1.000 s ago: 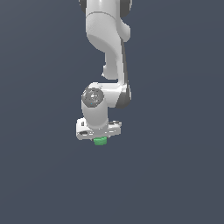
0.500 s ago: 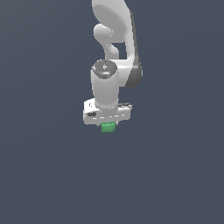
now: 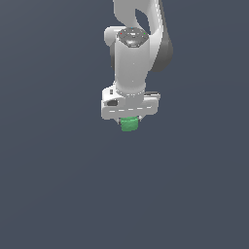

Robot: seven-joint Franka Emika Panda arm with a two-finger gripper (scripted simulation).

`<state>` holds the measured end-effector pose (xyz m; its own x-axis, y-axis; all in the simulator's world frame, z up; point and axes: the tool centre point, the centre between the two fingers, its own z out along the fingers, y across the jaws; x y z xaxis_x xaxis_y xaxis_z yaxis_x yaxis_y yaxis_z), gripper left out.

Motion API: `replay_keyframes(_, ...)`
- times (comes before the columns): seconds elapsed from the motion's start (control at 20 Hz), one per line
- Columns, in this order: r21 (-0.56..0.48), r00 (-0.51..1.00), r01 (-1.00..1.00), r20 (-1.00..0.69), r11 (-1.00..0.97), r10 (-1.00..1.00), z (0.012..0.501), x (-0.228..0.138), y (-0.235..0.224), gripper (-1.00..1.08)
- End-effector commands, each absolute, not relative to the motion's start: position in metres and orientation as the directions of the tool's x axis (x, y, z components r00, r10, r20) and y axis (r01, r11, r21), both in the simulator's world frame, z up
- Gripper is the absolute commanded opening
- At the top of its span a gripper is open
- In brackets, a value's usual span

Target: Pick up the object and move it to a goal position.

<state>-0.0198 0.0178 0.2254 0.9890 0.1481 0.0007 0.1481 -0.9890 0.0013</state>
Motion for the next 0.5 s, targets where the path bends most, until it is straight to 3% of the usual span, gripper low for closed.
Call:
replay_keyframes(0.0, 0.001, 0.989, 0.148, 0.000, -0.989, 0.148, 0.239, -0.026, 0.024, -1.00)
replay_keyframes(0.45, 0.000, 0.989, 0.147, 0.000, -0.989, 0.147, 0.259, -0.032, 0.035, -1.00)
